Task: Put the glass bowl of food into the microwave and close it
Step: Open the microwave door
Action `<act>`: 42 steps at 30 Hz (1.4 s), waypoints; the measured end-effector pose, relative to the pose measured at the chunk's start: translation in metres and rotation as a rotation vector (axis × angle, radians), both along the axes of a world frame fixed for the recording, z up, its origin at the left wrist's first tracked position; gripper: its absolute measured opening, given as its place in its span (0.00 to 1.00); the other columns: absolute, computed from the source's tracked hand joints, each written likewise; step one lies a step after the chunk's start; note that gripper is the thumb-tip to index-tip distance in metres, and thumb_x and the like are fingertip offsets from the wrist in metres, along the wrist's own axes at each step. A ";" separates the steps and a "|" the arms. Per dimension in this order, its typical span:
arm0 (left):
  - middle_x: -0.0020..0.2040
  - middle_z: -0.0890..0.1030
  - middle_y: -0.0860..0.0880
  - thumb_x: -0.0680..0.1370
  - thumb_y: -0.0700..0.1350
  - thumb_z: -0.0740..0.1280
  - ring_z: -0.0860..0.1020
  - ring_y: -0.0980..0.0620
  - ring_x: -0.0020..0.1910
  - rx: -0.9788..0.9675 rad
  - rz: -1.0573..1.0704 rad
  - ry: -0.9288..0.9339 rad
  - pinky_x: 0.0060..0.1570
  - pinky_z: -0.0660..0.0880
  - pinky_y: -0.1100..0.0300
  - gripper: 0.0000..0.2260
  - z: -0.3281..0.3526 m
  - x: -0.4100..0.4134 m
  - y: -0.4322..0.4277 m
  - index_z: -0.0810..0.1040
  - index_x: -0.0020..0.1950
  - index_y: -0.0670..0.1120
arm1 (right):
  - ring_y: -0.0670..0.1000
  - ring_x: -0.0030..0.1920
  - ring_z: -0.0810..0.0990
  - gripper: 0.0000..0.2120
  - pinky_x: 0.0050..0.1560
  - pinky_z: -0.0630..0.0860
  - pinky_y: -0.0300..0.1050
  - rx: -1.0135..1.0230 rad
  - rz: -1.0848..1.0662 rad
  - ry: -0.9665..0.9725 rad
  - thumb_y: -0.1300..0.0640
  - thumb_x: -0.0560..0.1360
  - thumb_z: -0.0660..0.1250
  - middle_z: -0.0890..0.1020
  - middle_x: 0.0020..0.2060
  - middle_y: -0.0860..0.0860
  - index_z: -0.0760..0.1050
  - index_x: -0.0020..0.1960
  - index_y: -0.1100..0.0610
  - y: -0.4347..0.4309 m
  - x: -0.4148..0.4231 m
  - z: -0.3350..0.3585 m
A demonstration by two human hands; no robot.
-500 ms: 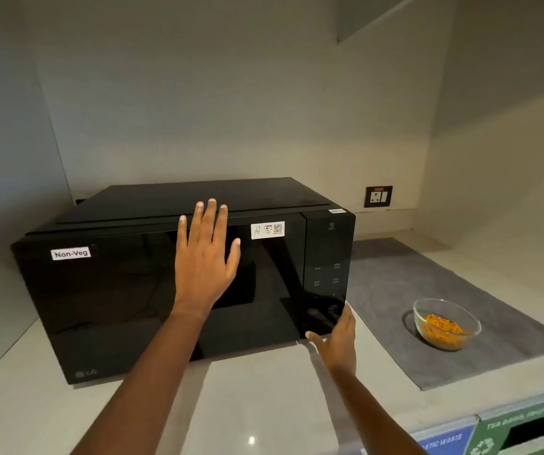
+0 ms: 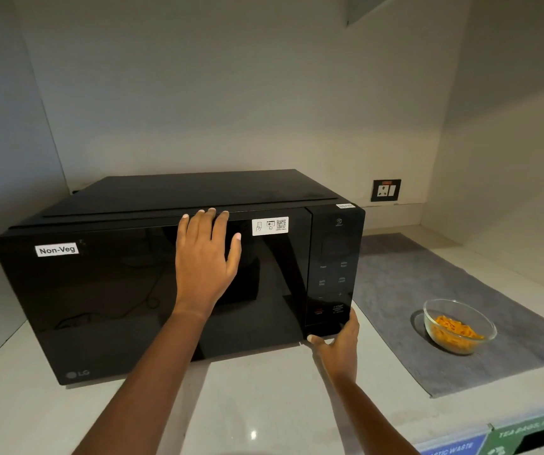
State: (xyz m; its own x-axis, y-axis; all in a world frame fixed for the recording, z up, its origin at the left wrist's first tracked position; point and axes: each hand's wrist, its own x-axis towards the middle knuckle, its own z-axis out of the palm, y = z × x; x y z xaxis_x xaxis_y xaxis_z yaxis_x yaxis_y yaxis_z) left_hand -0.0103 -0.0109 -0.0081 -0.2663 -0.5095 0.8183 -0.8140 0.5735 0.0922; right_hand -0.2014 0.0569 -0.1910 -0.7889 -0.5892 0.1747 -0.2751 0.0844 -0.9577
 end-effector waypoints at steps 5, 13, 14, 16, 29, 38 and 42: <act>0.56 0.82 0.37 0.76 0.49 0.56 0.79 0.38 0.59 -0.033 0.008 0.063 0.65 0.69 0.42 0.20 -0.003 -0.006 -0.002 0.79 0.58 0.37 | 0.60 0.65 0.73 0.40 0.63 0.74 0.56 0.020 -0.074 0.012 0.63 0.64 0.78 0.71 0.66 0.55 0.60 0.69 0.54 -0.004 0.002 0.000; 0.51 0.83 0.38 0.75 0.47 0.59 0.80 0.39 0.54 -0.117 0.023 0.135 0.63 0.70 0.43 0.17 -0.009 -0.010 -0.003 0.80 0.54 0.37 | 0.61 0.58 0.78 0.38 0.61 0.75 0.65 0.056 -0.196 0.025 0.60 0.61 0.79 0.76 0.59 0.55 0.62 0.65 0.52 -0.015 0.009 0.002; 0.51 0.83 0.38 0.75 0.47 0.59 0.81 0.39 0.53 -0.146 0.028 0.142 0.63 0.69 0.44 0.17 -0.011 -0.010 -0.002 0.80 0.53 0.38 | 0.61 0.58 0.78 0.38 0.60 0.76 0.64 0.051 -0.199 0.024 0.60 0.62 0.79 0.76 0.59 0.55 0.62 0.65 0.52 -0.016 0.009 0.002; 0.50 0.83 0.38 0.75 0.47 0.59 0.81 0.39 0.51 -0.191 0.026 0.151 0.64 0.64 0.47 0.17 -0.014 -0.007 0.001 0.81 0.52 0.38 | 0.61 0.59 0.77 0.36 0.60 0.76 0.62 0.044 -0.178 0.022 0.61 0.64 0.77 0.75 0.60 0.56 0.62 0.66 0.53 -0.014 0.010 0.004; 0.50 0.82 0.41 0.77 0.50 0.56 0.80 0.42 0.53 -0.012 -0.034 0.124 0.65 0.69 0.44 0.18 -0.003 0.017 0.049 0.79 0.52 0.39 | 0.55 0.67 0.71 0.21 0.70 0.67 0.58 -0.286 0.198 -0.205 0.46 0.80 0.52 0.74 0.67 0.54 0.68 0.68 0.54 0.039 0.061 0.129; 0.55 0.80 0.39 0.78 0.51 0.53 0.76 0.41 0.62 0.079 -0.055 0.219 0.70 0.63 0.45 0.22 -0.003 0.035 0.102 0.79 0.58 0.41 | 0.42 0.35 0.76 0.17 0.33 0.73 0.38 -0.296 0.335 -0.161 0.49 0.79 0.55 0.77 0.33 0.39 0.74 0.33 0.44 0.086 0.084 0.141; 0.58 0.79 0.39 0.78 0.52 0.51 0.73 0.41 0.65 0.124 -0.072 0.269 0.71 0.63 0.46 0.23 -0.002 0.042 0.126 0.79 0.59 0.41 | 0.45 0.37 0.81 0.18 0.33 0.81 0.36 -0.352 0.423 -0.060 0.50 0.78 0.56 0.82 0.32 0.45 0.79 0.35 0.47 0.110 0.095 0.138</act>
State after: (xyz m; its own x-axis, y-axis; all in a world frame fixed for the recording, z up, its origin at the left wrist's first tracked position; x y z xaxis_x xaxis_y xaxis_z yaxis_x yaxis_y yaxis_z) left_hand 0.0318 0.1154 -0.0103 -0.0876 -0.5976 0.7970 -0.7088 0.5996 0.3717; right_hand -0.1059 0.1664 -0.0526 -0.5109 -0.7707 0.3807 -0.1601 -0.3498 -0.9231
